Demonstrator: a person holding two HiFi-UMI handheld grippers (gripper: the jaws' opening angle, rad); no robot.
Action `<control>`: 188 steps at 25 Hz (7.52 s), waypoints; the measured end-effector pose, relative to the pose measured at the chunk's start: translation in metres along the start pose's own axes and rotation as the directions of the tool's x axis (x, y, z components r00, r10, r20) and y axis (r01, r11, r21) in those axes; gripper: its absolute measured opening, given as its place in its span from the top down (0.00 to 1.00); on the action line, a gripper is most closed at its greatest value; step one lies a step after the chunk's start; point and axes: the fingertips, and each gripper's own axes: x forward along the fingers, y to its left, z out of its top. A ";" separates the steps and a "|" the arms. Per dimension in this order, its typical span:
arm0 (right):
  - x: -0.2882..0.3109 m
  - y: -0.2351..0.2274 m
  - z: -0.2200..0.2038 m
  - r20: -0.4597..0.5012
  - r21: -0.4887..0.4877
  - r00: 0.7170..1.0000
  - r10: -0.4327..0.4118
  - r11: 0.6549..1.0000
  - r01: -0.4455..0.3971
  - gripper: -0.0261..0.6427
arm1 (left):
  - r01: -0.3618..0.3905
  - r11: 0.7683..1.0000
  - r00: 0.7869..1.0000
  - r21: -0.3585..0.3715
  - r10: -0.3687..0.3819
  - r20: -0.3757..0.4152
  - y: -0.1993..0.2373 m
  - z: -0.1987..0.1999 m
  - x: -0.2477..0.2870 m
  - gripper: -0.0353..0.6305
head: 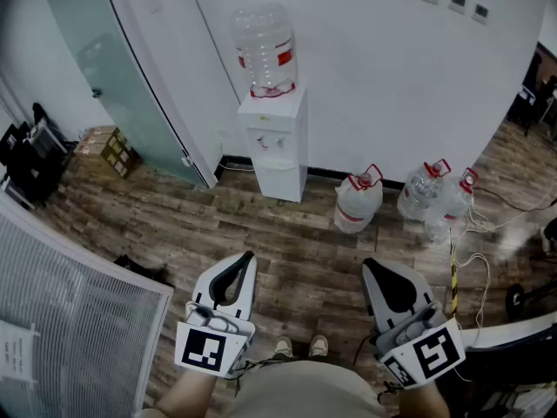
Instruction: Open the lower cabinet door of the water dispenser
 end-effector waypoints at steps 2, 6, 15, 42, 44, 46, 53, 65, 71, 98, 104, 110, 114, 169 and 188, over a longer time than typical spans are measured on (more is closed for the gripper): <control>-0.002 -0.002 0.000 0.003 -0.004 1.000 -0.003 1.000 0.003 0.95 | 0.010 1.000 1.000 -0.021 -0.010 0.010 -0.004 0.002 0.002 0.94; -0.005 -0.005 0.000 0.007 0.012 1.000 -0.010 1.000 0.010 0.95 | 0.026 0.999 1.000 -0.032 -0.025 0.014 -0.010 0.002 0.004 0.94; -0.016 -0.015 -0.008 -0.003 0.016 1.000 0.006 1.000 -0.006 0.95 | 0.023 0.999 1.000 -0.022 -0.023 0.005 -0.026 0.003 0.011 0.94; 0.046 -0.071 -0.052 -0.023 0.024 0.998 0.064 0.998 -0.064 0.95 | 0.003 1.000 1.000 0.031 -0.004 0.022 -0.013 -0.021 0.077 0.94; 0.064 -0.078 -0.056 -0.031 0.027 0.997 0.064 0.998 -0.064 0.95 | 0.006 1.000 1.000 0.028 -0.007 0.017 0.000 -0.026 0.091 0.94; 0.085 -0.083 -0.059 -0.047 0.029 0.997 0.069 0.997 -0.067 0.95 | 0.010 1.000 1.000 0.017 -0.011 0.009 0.014 -0.031 0.104 0.94; 0.171 -0.093 -0.061 -0.095 0.012 0.991 0.095 0.995 -0.094 0.95 | 0.034 0.999 0.999 -0.007 -0.034 -0.001 0.079 -0.039 0.164 0.94; 0.320 -0.133 -0.049 -0.129 0.035 0.991 0.038 0.999 -0.034 0.95 | 0.114 0.993 0.994 0.016 -0.114 -0.001 0.201 -0.048 0.264 0.94; 0.383 -0.158 -0.052 -0.156 0.027 0.988 -0.011 1.000 0.015 0.95 | 0.157 0.988 0.988 0.008 -0.157 -0.002 0.249 -0.058 0.310 0.94; 0.479 -0.298 -0.147 -0.185 0.149 0.980 -0.077 0.983 0.105 0.75 | 0.178 0.983 0.982 -0.044 -0.180 -0.054 0.269 -0.131 0.445 0.94; 0.510 -0.323 -0.206 -0.193 0.155 0.981 -0.030 0.986 0.061 0.63 | 0.224 0.969 0.972 -0.101 -0.230 -0.052 0.250 -0.173 0.490 0.94; 0.547 -0.343 -0.281 -0.211 0.181 0.978 -0.006 0.982 0.045 0.54 | 0.163 0.982 0.983 -0.098 -0.170 -0.068 0.249 -0.228 0.528 0.94; 0.567 -0.358 -0.340 -0.251 0.180 0.968 -0.011 0.982 0.058 0.50 | 0.168 0.981 0.980 -0.095 -0.176 -0.089 0.246 -0.275 0.552 0.94; 0.694 -0.391 -0.829 -0.484 0.073 0.870 0.097 0.995 -0.070 0.67 | 0.084 0.973 0.933 -0.216 -0.153 -0.325 0.213 -0.744 0.637 0.94; 0.685 -0.362 -0.834 -0.578 0.039 0.803 0.148 0.987 -0.153 0.59 | 0.059 0.968 0.917 -0.245 -0.149 -0.370 0.228 -0.752 0.612 0.94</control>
